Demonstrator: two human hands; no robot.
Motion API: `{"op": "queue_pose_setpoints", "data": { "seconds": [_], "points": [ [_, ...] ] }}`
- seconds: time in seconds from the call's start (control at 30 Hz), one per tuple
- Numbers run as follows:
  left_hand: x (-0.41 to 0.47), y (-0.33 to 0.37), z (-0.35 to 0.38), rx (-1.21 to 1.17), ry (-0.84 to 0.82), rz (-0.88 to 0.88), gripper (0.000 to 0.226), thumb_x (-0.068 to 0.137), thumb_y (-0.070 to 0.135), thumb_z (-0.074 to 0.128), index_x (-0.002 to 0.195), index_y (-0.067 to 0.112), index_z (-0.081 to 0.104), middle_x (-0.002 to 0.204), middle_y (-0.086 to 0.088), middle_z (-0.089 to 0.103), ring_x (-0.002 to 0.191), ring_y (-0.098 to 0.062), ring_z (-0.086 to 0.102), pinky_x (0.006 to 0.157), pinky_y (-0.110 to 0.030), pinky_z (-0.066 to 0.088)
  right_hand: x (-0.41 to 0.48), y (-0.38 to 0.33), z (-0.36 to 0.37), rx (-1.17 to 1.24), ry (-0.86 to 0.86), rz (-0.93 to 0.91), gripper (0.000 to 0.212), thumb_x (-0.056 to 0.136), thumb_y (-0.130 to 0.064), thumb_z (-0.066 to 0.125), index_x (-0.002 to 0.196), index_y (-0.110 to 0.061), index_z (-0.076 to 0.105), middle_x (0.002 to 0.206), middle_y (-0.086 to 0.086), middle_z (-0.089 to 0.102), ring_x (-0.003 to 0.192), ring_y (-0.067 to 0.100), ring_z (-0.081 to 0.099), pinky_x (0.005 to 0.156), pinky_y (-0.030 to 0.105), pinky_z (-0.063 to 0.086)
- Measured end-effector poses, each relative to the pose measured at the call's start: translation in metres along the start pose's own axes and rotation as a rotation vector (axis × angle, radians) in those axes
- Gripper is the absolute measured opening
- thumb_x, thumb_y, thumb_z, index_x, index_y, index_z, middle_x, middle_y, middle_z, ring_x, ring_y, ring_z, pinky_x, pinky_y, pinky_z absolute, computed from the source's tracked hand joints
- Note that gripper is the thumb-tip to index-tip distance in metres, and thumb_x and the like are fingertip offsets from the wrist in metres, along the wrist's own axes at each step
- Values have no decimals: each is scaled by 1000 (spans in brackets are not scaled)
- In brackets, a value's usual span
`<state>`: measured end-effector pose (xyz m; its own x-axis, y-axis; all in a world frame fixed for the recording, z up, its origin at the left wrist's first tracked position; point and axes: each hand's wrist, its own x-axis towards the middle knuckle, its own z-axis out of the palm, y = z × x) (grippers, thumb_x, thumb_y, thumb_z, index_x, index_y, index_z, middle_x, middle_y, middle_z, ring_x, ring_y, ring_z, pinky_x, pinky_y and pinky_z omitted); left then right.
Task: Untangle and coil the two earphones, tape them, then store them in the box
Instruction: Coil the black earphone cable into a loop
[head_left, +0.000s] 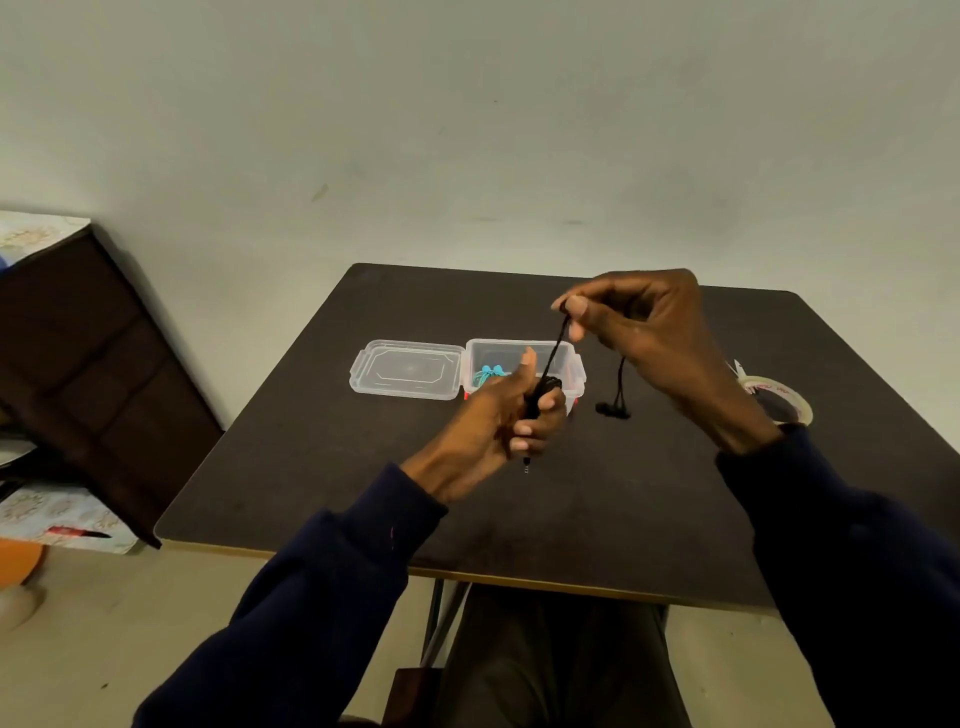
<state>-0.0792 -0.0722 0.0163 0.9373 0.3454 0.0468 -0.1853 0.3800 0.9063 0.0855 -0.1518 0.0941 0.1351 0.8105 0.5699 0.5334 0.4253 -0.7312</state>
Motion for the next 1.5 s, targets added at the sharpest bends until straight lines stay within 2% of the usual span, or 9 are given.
{"op": "queue_pose_setpoints", "data": {
  "seconds": [0.17,0.5,0.63,0.73,0.83,0.93,1.17,1.3,1.5],
  "points": [
    [-12,20,0,-304,-212,31,39,111,27,20,87,14,47,62,6,25,50,-5,20,52,-24,17,-5,43,5,-9,48,99,13,95,-8,68,96,2,76,78,16,72,68,1,67,67,10,48],
    [-7,47,-12,-599,-143,206,26,103,10,23,96,16,47,78,4,46,63,-7,37,64,-22,28,-60,63,51,-114,-160,80,21,103,-16,56,106,-8,76,73,-3,73,72,15,71,79,27,55],
    [4,51,-20,-372,142,378,25,108,9,29,99,14,52,84,0,58,75,-12,55,72,-23,48,-84,49,72,-162,-242,49,23,104,-12,53,115,-7,73,68,-4,68,62,3,63,69,9,42],
    [9,35,-22,68,283,394,20,109,10,34,102,11,53,86,-4,64,79,-17,63,78,-27,53,-81,31,65,-286,-281,-51,22,105,-20,54,101,-10,73,72,-8,65,65,5,62,65,19,49],
    [10,18,-22,284,238,280,23,108,14,36,94,9,53,76,-6,61,71,-20,59,69,-28,51,-65,17,39,-537,-279,-143,22,101,-29,58,102,-18,76,88,-7,73,78,4,66,72,28,57],
    [9,10,-11,329,177,159,27,100,26,41,80,13,53,65,-4,49,58,-15,44,51,-22,36,-43,10,17,-697,-252,-258,19,95,-28,63,103,-22,79,96,-3,77,82,14,71,72,36,59],
    [7,15,-14,181,141,-13,52,106,57,23,85,17,50,62,-1,38,47,-6,22,45,-16,22,-21,31,9,-737,-175,-378,15,96,-29,65,101,-24,78,89,-5,72,80,17,61,68,34,45],
    [3,6,-17,53,56,-121,51,107,54,29,87,14,55,59,3,36,43,-3,23,43,-17,19,-14,40,6,-592,-16,-363,9,91,-23,76,94,-15,79,86,-2,72,78,18,62,69,32,48],
    [3,5,-6,-292,-151,-26,41,111,33,26,80,14,46,55,8,36,45,-5,21,50,-23,17,-41,67,34,156,70,200,11,92,-6,69,88,-6,79,81,14,74,70,11,70,66,25,57]
  ]
}}
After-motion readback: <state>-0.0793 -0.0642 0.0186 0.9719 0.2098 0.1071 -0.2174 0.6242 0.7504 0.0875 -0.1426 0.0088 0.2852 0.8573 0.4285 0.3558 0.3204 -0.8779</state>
